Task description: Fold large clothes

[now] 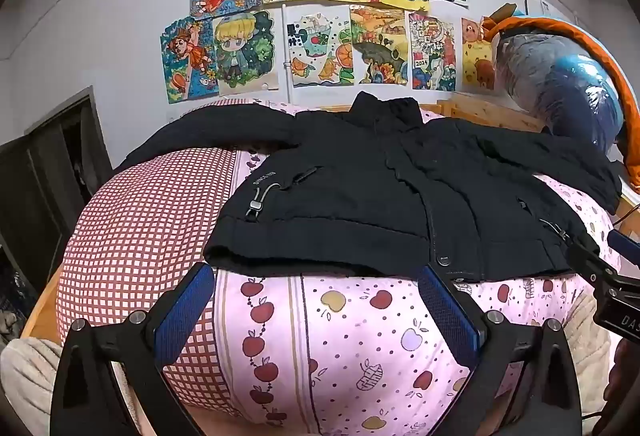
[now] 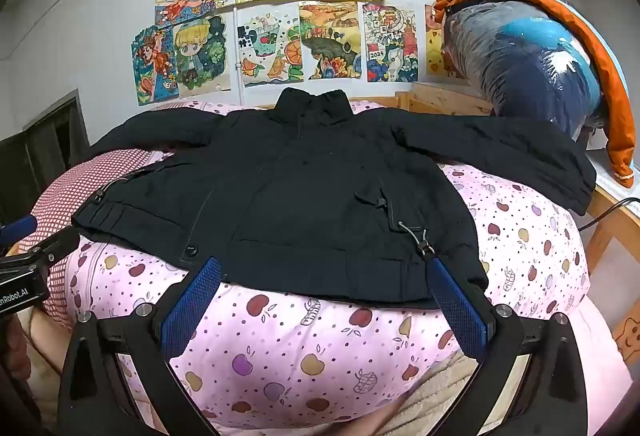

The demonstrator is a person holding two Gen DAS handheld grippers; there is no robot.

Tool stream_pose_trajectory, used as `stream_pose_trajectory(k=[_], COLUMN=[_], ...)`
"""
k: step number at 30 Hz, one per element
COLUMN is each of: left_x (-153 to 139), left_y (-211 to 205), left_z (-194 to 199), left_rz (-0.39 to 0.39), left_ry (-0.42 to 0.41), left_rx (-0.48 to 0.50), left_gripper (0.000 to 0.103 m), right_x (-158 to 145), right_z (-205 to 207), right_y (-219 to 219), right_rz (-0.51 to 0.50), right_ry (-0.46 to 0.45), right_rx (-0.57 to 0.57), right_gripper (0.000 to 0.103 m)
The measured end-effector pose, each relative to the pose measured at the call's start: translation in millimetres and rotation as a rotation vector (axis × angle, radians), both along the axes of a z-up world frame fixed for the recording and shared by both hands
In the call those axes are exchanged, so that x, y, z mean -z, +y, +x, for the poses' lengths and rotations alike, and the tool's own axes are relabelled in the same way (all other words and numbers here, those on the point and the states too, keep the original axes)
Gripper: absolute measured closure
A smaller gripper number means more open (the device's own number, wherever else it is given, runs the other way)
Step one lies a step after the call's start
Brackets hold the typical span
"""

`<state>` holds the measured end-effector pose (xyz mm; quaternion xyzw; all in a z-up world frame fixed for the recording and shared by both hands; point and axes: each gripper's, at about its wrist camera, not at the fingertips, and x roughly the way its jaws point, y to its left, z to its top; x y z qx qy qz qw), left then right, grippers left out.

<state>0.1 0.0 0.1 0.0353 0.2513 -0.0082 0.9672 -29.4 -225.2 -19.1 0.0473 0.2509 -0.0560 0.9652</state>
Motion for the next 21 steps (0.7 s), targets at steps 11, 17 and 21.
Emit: stream_pose_trajectory(k=[11,17,21], left_x=[0.1,0.5,1.4], left_y=[-0.1,1.2,-1.9], left_z=[-0.2,0.1,2.3], left_rz=[0.006,0.004,0.003], left_ry=[-0.005,-0.004,-0.003], left_rx=[-0.001,0.001,0.001], left_gripper=[0.0,0.0,0.0], right_x=[3.3,4.2,4.5], right_z=[1.6,1.9,2.0], right_y=[-5.5,-4.6,-4.6], right_rz=[0.009,0.011,0.011], right_ry=[0.004,0.007,0.007], right_rx=[-0.001,0.0,0.0], right_gripper=[0.001,0.001,0.001])
